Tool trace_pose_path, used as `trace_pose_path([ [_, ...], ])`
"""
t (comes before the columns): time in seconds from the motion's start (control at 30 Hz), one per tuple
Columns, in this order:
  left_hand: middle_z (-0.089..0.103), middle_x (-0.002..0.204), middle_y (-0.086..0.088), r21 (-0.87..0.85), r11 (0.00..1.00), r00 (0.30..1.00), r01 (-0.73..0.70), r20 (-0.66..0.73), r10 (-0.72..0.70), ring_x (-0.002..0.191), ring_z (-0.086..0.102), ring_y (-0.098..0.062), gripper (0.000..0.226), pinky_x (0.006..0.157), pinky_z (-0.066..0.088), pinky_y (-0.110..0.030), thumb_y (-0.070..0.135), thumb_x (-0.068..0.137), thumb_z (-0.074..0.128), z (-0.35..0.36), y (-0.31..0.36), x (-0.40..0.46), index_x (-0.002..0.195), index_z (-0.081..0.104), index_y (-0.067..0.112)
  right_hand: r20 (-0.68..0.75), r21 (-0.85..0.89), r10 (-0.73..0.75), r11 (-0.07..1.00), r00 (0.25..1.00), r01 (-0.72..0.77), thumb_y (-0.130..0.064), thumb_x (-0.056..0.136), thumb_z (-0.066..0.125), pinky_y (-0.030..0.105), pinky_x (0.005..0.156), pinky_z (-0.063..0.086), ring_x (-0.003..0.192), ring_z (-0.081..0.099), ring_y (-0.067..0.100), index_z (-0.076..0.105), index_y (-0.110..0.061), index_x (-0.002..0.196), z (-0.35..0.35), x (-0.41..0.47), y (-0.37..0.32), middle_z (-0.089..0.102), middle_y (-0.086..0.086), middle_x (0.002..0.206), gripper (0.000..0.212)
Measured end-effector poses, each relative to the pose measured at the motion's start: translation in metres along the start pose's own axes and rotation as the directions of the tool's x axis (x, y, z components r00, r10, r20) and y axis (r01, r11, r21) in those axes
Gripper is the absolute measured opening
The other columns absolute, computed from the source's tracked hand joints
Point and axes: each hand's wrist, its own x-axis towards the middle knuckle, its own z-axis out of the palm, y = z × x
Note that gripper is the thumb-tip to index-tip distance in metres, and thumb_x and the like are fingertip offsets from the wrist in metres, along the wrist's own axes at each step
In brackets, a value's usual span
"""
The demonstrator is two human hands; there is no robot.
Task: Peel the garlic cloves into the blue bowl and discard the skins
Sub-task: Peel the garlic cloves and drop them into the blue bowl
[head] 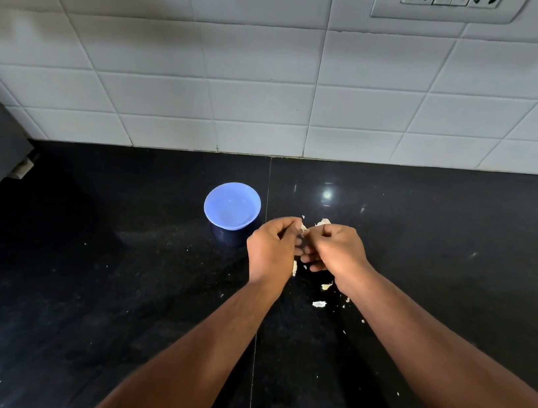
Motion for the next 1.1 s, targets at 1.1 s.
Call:
trace_pose_path([
  [1.1,0.075,0.1,0.01,0.397,0.856,0.943,-0.332,0.174,0.285,0.093,0.069,-0.006,0.009,0.083,0.058,-0.024,0.022,0.1,0.073,-0.018,0.008,0.014,0.103,0.081,0.02,0.064,-0.178,-0.182,0.965,0.981,0.191,-0.026,0.095,0.07,0.026,0.058,0.057,0.08,0.076,0.012,0.079,-0.019,0.09,-0.017,0.0,-0.011,0.078,-0.002,0.087,0.012],
])
